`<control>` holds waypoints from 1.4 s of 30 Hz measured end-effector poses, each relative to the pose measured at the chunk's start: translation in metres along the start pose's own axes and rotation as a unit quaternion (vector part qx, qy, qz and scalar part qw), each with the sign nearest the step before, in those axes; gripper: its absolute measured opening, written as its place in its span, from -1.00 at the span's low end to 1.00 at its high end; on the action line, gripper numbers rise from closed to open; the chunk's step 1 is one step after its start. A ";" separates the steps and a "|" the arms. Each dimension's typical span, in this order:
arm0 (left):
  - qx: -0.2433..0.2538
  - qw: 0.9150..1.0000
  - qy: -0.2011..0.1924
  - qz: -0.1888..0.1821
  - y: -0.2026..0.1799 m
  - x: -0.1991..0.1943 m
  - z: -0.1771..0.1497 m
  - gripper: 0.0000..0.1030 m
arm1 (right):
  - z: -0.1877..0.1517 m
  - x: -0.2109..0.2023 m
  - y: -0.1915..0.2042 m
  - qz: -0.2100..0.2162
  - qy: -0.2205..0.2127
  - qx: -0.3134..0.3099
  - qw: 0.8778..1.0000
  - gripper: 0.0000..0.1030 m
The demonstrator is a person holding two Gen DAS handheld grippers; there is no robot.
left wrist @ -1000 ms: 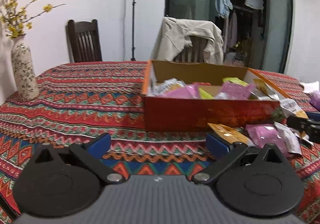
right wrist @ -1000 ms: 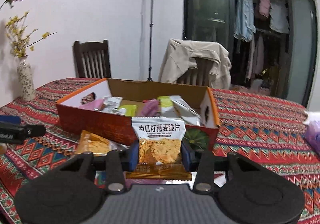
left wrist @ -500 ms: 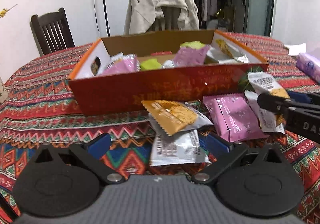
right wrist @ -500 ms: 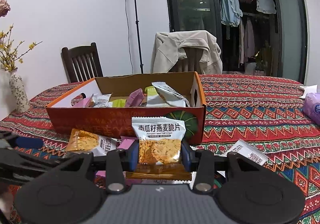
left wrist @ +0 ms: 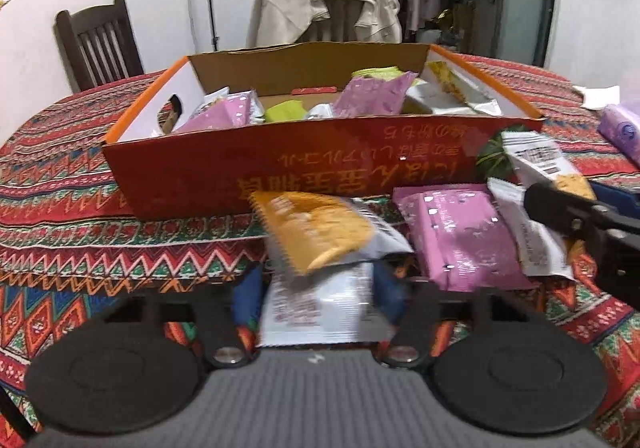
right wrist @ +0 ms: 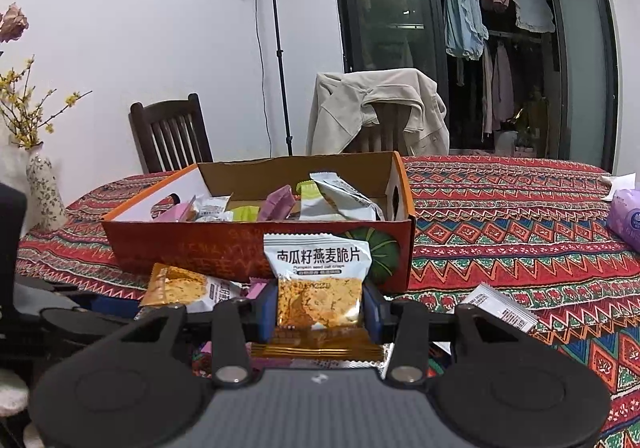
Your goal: Organize snacks
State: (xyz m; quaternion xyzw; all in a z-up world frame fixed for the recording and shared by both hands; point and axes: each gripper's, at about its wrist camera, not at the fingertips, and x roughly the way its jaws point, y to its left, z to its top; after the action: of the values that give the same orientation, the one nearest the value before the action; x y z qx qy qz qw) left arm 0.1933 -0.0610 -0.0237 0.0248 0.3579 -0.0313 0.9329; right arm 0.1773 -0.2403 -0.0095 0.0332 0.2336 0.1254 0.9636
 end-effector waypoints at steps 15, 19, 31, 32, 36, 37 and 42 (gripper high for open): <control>0.009 0.999 -0.042 0.000 0.011 -0.037 -0.006 -0.09 | -0.002 0.003 -0.002 -0.007 0.001 0.004 1.000 -0.19; 0.005 1.000 -0.027 0.005 0.017 -0.033 -0.012 -0.09 | -0.002 0.004 -0.001 -0.009 0.002 0.003 1.000 -0.19; 0.010 1.000 -0.028 0.004 0.014 -0.032 -0.011 0.86 | -0.003 0.005 -0.001 -0.010 0.003 0.005 1.000 -0.18; 0.012 0.999 -0.031 0.004 0.012 -0.032 -0.008 0.93 | -0.003 0.005 -0.001 -0.009 0.003 0.004 1.000 -0.18; 0.018 0.999 -0.028 0.016 0.006 -0.023 0.004 0.95 | -0.003 0.005 0.000 -0.009 0.002 0.005 1.000 -0.18; 0.020 0.999 -0.025 0.018 0.005 -0.020 0.006 0.96 | -0.002 0.005 0.000 -0.009 0.001 0.005 1.000 -0.18; 0.006 0.999 -0.001 0.034 0.007 0.000 0.010 0.95 | -0.002 0.005 0.001 -0.008 0.000 0.004 1.000 -0.18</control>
State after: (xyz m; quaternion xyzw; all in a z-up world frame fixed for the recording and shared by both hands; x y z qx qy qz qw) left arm 0.2007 -0.0543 -0.0160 0.0422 0.3562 -0.0021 0.9335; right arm 0.1803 -0.2386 -0.0131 0.0352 0.2346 0.1169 0.9644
